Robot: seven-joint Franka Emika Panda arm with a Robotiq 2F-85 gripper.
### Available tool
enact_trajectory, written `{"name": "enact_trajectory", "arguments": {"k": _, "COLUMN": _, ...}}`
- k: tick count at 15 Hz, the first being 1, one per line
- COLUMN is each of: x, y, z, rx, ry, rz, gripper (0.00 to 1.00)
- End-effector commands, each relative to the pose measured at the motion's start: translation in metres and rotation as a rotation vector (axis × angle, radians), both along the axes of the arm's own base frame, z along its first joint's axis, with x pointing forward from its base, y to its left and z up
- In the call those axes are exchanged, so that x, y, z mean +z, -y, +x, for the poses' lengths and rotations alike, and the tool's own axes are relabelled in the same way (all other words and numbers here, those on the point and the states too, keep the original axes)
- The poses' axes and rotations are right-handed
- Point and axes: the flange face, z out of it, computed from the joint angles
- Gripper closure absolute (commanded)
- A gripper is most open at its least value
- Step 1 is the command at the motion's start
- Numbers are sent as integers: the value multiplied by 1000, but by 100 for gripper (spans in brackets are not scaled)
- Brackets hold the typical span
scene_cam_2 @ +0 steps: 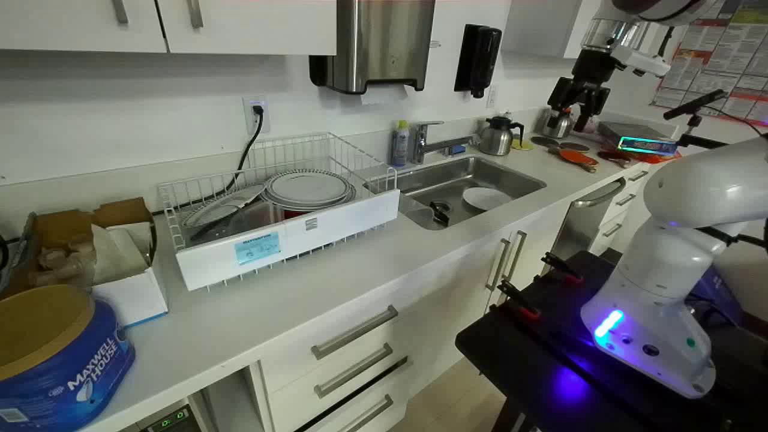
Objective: Open the bottom right cupboard door
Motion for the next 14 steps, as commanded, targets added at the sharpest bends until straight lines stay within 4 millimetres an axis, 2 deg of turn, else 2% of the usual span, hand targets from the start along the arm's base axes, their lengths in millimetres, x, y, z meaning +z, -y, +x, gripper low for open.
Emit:
{"name": "enact_trajectory", "arguments": {"k": 1, "x": 1, "y": 0, "z": 0, "rx": 0, "ry": -1, "rz": 0, "gripper": 0}}
{"name": "enact_trajectory", "arguments": {"k": 6, "x": 1, "y": 0, "z": 0, "rx": 0, "ry": -1, "rz": 0, "gripper": 0}}
{"name": "enact_trajectory", "arguments": {"k": 8, "x": -1, "y": 16, "z": 7, "rx": -37, "ry": -4, "rz": 3, "gripper": 0}}
{"name": "enact_trajectory", "arguments": {"k": 11, "x": -10, "y": 58, "z": 13, "rx": -162, "ry": -12, "rz": 16, "gripper": 0}}
{"name": "enact_trajectory", "arguments": {"k": 14, "x": -34, "y": 115, "z": 12, "rx": -305, "ry": -38, "rz": 57, "gripper": 0}}
